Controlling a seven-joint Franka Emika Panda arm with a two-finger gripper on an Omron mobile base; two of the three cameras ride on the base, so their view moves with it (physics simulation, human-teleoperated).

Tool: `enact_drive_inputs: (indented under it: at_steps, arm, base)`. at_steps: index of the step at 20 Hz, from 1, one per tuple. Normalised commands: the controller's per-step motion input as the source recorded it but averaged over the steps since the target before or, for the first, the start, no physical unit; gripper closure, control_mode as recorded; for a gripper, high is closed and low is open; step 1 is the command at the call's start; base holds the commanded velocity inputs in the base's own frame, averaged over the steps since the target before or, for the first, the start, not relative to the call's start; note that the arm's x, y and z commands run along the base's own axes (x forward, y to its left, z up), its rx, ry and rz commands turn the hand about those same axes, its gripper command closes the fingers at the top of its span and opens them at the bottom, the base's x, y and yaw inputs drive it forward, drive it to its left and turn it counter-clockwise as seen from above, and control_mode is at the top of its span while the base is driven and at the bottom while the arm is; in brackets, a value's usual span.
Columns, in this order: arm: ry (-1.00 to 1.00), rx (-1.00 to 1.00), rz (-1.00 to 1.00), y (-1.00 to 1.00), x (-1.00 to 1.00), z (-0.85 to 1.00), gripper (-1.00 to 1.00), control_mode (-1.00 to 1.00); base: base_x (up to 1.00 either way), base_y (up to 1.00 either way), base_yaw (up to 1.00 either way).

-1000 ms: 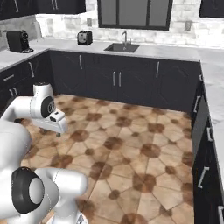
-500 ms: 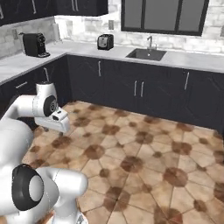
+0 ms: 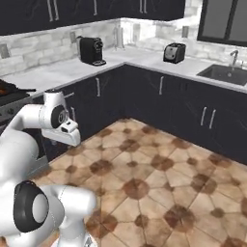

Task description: Take the chicken drumsticks from the pan and place one on each plate on the dining counter.

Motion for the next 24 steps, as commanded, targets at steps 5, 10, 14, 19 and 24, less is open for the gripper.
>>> enact_drive_inputs:
  at_steps: [5,10,14,19,24]
  arm:
    - [0.0,0.0,0.0,0.0,0.0,0.0,-1.0,1.0]
    - [0.0,0.0,0.0,0.0,0.0,0.0,-1.0,1.0]
    - [0.0,0.0,0.0,0.0,0.0,0.0,-1.0,1.0]
    - [0.0,0.0,0.0,0.0,0.0,0.0,-1.0,1.0]
    - [0.0,0.0,0.0,0.0,0.0,0.0,-1.0,1.0]
  base:
    - [0.77,0.0,0.73]
    - [0.75,0.0,0.67]
    - [0.86,0.0,0.5]
    - [0.75,-0.12,0.49]
    - [0.74,-0.44,0.22]
